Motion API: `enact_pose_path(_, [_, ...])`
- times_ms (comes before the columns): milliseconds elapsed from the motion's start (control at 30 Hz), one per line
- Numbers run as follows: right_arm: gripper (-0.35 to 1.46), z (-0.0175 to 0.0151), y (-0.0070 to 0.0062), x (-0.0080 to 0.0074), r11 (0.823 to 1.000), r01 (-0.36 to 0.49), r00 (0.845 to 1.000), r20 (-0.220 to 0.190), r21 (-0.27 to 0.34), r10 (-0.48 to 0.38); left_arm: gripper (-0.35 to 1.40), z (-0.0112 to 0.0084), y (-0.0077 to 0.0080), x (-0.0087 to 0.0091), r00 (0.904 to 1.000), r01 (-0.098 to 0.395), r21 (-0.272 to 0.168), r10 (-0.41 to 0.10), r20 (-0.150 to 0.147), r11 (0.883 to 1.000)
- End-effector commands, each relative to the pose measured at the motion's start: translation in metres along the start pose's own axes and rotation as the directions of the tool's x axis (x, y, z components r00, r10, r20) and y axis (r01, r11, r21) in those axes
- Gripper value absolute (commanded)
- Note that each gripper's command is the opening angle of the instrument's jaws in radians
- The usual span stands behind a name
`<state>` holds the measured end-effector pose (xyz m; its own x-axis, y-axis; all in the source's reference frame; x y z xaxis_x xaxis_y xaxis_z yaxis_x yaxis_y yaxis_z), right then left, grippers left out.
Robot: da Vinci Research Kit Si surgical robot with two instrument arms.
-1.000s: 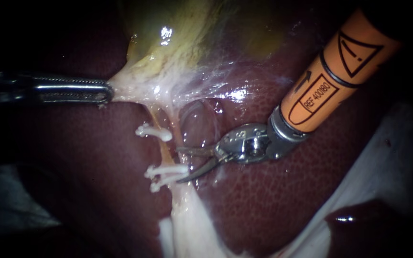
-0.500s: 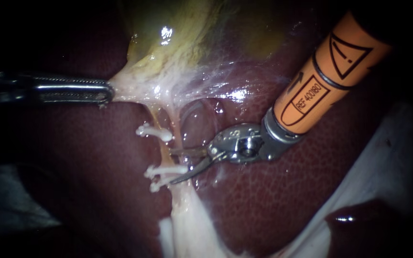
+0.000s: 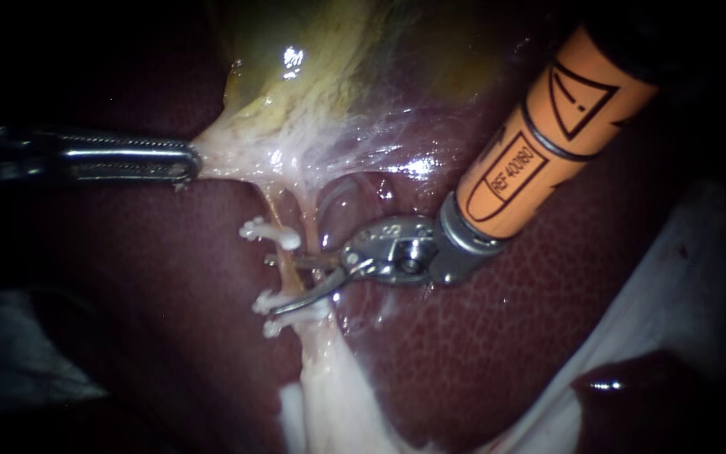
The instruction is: Go to the cutting position left tube
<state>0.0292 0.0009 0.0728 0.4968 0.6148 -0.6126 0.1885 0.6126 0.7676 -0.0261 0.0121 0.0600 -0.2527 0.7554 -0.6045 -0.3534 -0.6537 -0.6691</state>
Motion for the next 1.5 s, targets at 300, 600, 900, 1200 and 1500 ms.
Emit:
enact_pose_path(300, [1.36,0.0017,-0.0004,0.0012,0.999,-0.053,0.998,-0.035,0.01,0.053,-0.35,0.0001,0.0,0.0,1.0,0.0,0.0,0.0,0.0,1.0])
enact_pose_path(600, [1.41,0.0026,0.0002,0.0018,0.998,-0.062,0.997,-0.054,-0.018,0.061,-0.35,0.0002,0.0,0.0,1.0,0.0,0.001,0.0,0.0,1.0])
enact_pose_path(900, [1.4,0.0033,0.0004,0.002,0.996,-0.086,0.995,-0.056,-0.02,0.085,-0.35,0.0002,0.0,0.0,1.0,0.0,0.001,0.0,0.0,1.0])
enact_pose_path(1200, [1.43,0.0038,0.0003,0.0018,0.991,-0.129,0.99,-0.058,-0.017,0.128,-0.35,0.0002,0.0,0.0,1.0,0.0,0.001,0.0,0.0,1.0])
enact_pose_path(1500, [1.43,0.004,-0.0027,0.0034,0.99,-0.136,0.987,-0.08,0.047,0.139,-0.35,0.0002,0.0,0.0,1.0,0.0,0.001,0.0,0.0,1.0])
